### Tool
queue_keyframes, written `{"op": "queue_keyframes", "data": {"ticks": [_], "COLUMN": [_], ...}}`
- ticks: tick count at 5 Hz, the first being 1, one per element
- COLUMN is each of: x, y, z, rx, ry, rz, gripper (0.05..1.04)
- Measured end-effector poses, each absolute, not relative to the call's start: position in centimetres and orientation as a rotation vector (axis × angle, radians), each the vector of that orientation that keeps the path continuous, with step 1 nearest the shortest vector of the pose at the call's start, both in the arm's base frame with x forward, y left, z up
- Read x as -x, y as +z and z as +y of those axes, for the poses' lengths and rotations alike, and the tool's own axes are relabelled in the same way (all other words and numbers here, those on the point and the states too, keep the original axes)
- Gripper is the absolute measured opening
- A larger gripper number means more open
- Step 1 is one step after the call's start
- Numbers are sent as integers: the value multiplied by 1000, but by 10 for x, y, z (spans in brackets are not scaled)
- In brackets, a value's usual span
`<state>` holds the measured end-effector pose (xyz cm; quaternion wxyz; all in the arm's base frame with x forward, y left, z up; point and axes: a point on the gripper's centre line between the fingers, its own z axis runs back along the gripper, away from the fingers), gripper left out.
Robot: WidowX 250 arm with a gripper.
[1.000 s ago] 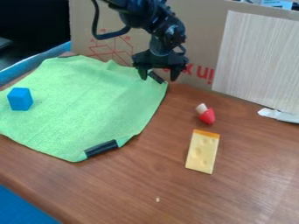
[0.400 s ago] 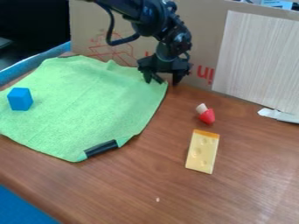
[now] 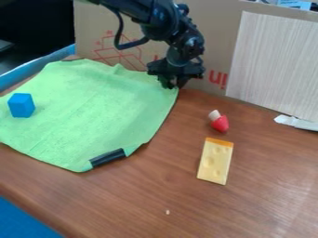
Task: Fold the cloth from top right to left
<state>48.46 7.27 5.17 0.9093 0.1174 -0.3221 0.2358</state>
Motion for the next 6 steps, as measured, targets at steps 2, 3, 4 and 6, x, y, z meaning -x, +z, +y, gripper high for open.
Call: {"op": "queue_keyframes", "data": {"ticks": [2, 3, 4, 6], "x": [-461, -448, -440, -413], "y": [54, 63, 81, 124], "z": [75, 87, 94, 118], "rx": [-198, -169, -124, -17], "ry": [458, 467, 478, 498], "rz": [-640, -647, -665, -729], "gripper": [62, 51, 51, 50]}}
